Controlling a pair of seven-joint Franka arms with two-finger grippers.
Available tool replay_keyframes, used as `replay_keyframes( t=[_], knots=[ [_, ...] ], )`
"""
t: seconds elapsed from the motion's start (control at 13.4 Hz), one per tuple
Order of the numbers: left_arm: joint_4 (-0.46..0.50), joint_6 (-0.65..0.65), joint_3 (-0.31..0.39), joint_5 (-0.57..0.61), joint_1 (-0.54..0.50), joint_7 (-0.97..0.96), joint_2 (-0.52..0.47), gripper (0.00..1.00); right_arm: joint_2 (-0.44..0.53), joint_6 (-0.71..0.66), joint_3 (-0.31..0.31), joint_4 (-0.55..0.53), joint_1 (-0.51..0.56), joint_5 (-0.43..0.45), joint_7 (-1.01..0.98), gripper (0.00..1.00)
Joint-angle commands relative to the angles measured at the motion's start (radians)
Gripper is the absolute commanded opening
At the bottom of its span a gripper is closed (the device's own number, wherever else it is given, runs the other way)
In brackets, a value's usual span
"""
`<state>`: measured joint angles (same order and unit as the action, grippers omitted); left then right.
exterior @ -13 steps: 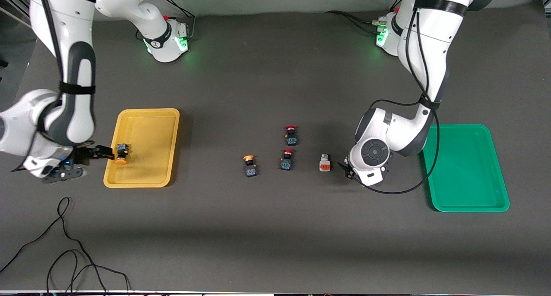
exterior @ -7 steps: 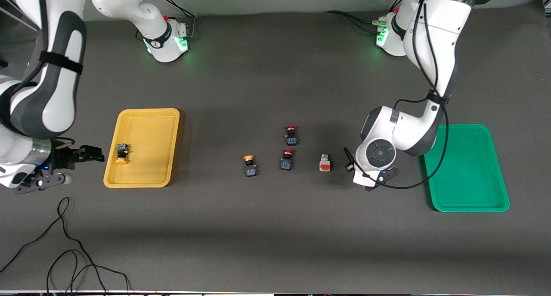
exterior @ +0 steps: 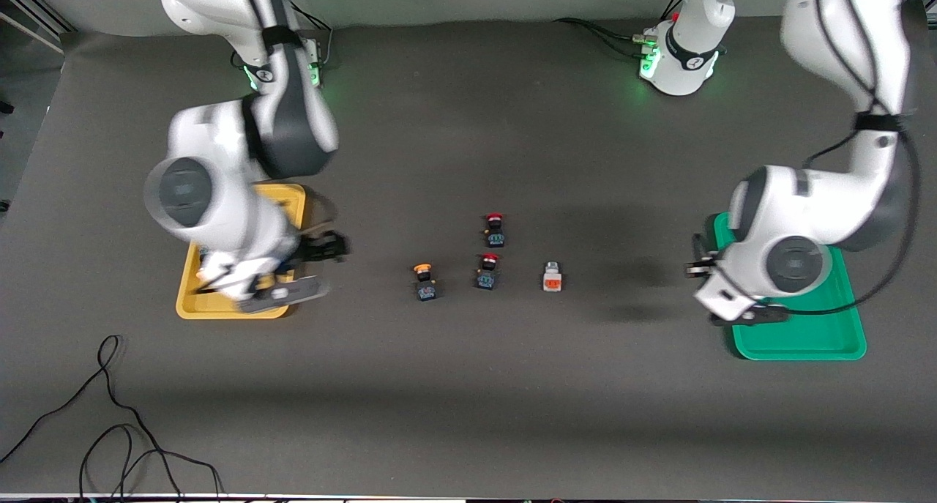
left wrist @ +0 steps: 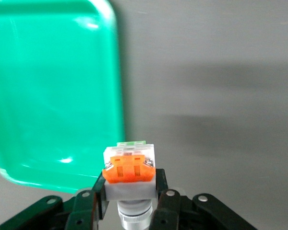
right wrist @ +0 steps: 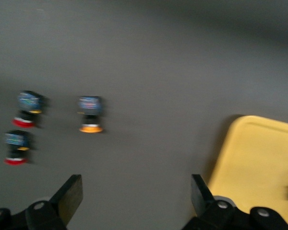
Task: Place green and yellow buttons in trays
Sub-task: 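Place the white button in the green tray while the right gripper returns, then grasp the second yellow button with the right gripper while the left returns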
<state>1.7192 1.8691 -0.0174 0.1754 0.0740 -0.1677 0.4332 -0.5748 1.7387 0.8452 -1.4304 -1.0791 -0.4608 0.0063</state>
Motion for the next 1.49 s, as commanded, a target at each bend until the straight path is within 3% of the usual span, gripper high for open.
replay_keyframes(
  t=[0.0, 0.22, 0.37, 0.6, 0.82, 0.89, 0.97, 1.12, 1.27, 1.42],
  knots=[
    [0.026, 0.027, -0.012, 0.021, -0.161, 0.237, -0.019, 0.00, -0.019, 0.030, -0.108, 0.064, 0.021, -0.001, 0.151, 1.00],
    [0.045, 0.140, -0.012, 0.029, -0.288, 0.370, 0.031, 0.00, -0.033, 0.140, -0.146, -0.004, 0.010, 0.001, 0.141, 1.00],
    [0.083, 0.246, -0.012, 0.030, -0.348, 0.390, 0.074, 0.00, -0.051, 0.308, -0.178, -0.094, -0.028, 0.001, 0.152, 1.00],
    [0.177, 0.436, -0.012, 0.030, -0.375, 0.393, 0.110, 0.00, -0.138, 0.493, -0.201, -0.162, -0.050, -0.002, 0.155, 1.00],
    [0.180, 0.452, -0.012, 0.030, -0.385, 0.395, 0.128, 0.00, -0.246, 0.582, -0.212, -0.165, -0.036, -0.094, 0.152, 1.00],
    [0.180, 0.444, -0.012, 0.030, -0.381, 0.395, 0.121, 0.72, -0.267, 0.605, -0.213, -0.162, -0.038, -0.129, 0.150, 1.00],
    [0.180, 0.435, -0.012, 0.030, -0.382, 0.396, 0.114, 1.00, -0.290, 0.625, -0.213, -0.157, -0.038, -0.142, 0.152, 1.00],
    [0.169, 0.372, -0.016, 0.027, -0.379, 0.393, 0.089, 1.00, -0.316, 0.665, -0.228, -0.154, -0.038, -0.156, 0.155, 0.98],
    [0.151, 0.247, -0.026, 0.006, -0.363, 0.384, 0.015, 0.99, -0.324, 0.667, -0.236, -0.151, -0.035, -0.156, 0.155, 0.78],
    [0.091, 0.083, -0.062, -0.089, -0.353, 0.357, -0.027, 0.93, -0.333, 0.677, -0.244, -0.150, -0.035, -0.156, 0.156, 0.60]
  ],
)
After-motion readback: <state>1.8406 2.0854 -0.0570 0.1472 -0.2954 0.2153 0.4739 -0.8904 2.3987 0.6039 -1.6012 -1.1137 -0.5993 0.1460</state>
